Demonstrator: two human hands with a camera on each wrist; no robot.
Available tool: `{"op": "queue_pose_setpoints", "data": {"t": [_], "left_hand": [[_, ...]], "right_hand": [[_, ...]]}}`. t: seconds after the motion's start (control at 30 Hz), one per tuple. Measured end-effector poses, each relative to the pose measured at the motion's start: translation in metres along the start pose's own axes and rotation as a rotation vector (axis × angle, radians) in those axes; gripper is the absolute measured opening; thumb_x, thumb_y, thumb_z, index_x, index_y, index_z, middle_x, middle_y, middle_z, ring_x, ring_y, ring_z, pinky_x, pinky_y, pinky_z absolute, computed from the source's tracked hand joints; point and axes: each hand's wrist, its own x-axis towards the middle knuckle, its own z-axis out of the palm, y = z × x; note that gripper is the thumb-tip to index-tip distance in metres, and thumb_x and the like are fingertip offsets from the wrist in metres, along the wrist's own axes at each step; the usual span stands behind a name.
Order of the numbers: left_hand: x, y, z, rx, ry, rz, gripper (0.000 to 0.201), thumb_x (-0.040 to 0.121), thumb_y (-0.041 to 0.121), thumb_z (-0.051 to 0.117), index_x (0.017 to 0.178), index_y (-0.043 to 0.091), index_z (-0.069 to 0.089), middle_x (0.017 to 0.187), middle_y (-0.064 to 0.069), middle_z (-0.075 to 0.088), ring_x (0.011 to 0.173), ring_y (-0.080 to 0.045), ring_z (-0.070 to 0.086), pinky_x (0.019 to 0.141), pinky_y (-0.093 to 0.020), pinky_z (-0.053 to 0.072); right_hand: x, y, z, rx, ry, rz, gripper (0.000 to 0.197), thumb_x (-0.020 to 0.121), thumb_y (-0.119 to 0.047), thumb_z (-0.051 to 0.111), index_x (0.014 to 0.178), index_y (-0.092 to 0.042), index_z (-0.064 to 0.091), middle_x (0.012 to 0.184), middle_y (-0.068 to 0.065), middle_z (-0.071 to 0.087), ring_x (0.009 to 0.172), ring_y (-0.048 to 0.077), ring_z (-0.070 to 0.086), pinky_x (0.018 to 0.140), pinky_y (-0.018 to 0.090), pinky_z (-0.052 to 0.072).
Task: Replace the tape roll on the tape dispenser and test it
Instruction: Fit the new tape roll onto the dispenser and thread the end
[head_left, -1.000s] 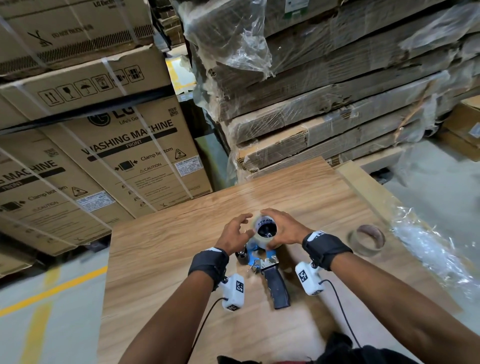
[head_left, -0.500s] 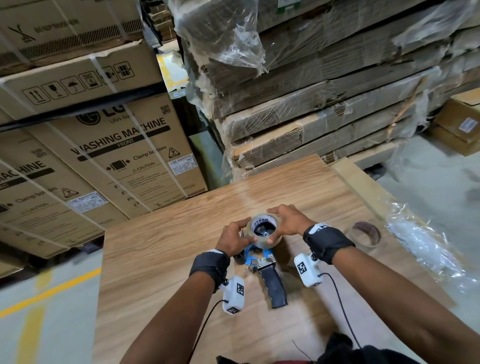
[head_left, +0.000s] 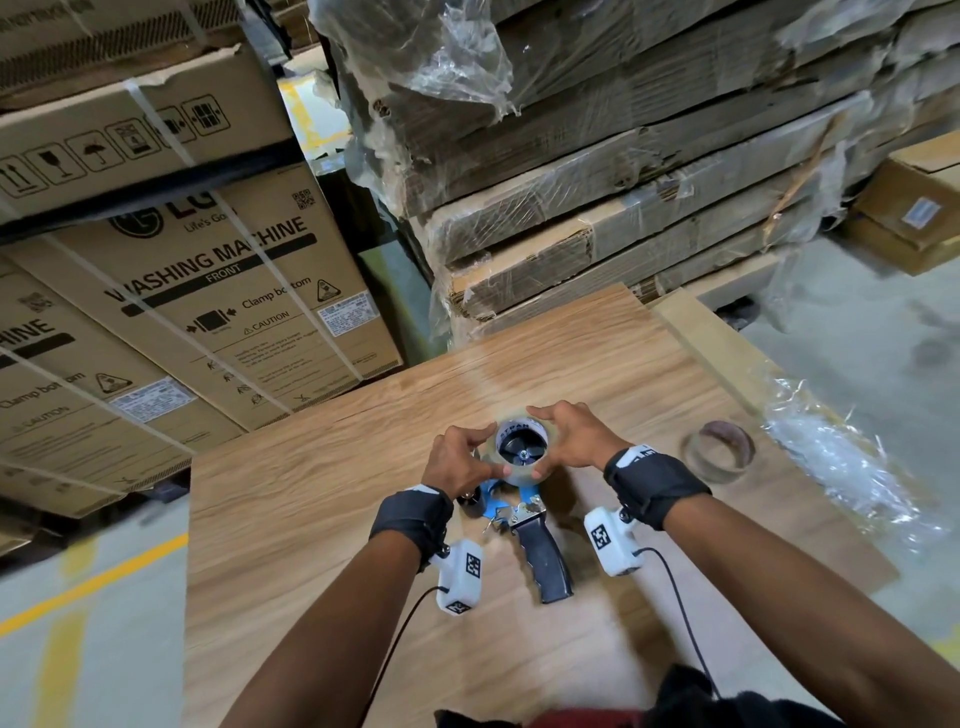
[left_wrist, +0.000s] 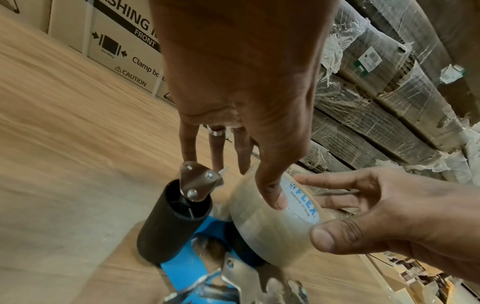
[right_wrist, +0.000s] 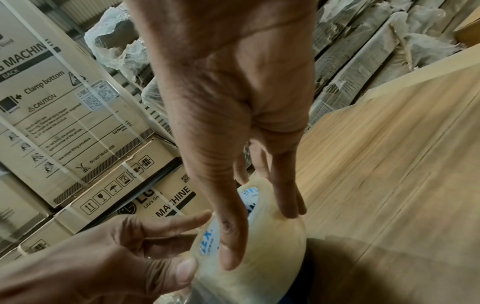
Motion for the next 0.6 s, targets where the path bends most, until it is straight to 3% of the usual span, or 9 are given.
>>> {"op": "queue_pose_setpoints", "data": {"t": [0.1, 0.27, 0.47, 0.6], "left_hand": [[0.005, 0.002, -0.005, 0.02, -0.022, -0.014, 0.079, 0.062, 0.027, 0.095, 0.133, 0.013, 0.064, 0.134, -0.004, 0.065, 0.13, -0.016, 0.056, 0.098, -0.017, 0.038], [0.011, 0.003, -0.009, 0.026, -0.044, -0.025, 0.079, 0.057, 0.029, 0.097, 0.128, 0.012, 0.068, 0.131, -0.005, 0.068, 0.127, -0.017, 0.059, 0.104, -0.026, 0.046], [0.016, 0.002, -0.007, 0.047, -0.041, -0.025, 0.081, 0.051, 0.03, 0.099, 0.124, 0.009, 0.07, 0.131, -0.006, 0.068, 0.126, -0.02, 0.06, 0.106, -0.032, 0.049], [0.016, 0.002, -0.004, 0.079, -0.035, -0.024, 0.08, 0.052, 0.03, 0.099, 0.123, 0.008, 0.07, 0.128, -0.008, 0.069, 0.125, -0.023, 0.06, 0.105, -0.034, 0.049]], "right_hand": [[0.004, -0.002, -0.001, 0.0, -0.007, 0.01, 0.118, 0.053, -0.026, 0.102, 0.155, -0.02, 0.043, 0.156, 0.012, 0.046, 0.148, 0.029, 0.034, 0.117, 0.033, 0.034], [0.006, -0.005, -0.002, 0.022, -0.01, 0.036, 0.117, 0.052, -0.026, 0.102, 0.154, -0.022, 0.045, 0.154, 0.012, 0.046, 0.145, 0.028, 0.04, 0.115, 0.031, 0.037], [0.004, -0.001, 0.0, 0.048, -0.01, 0.016, 0.119, 0.05, -0.026, 0.103, 0.154, -0.024, 0.045, 0.155, 0.012, 0.045, 0.146, 0.03, 0.04, 0.122, 0.038, 0.035], [0.003, 0.003, 0.0, 0.055, -0.012, -0.017, 0.115, 0.054, -0.024, 0.101, 0.154, -0.02, 0.045, 0.155, 0.013, 0.05, 0.149, 0.028, 0.035, 0.122, 0.033, 0.032]]}}
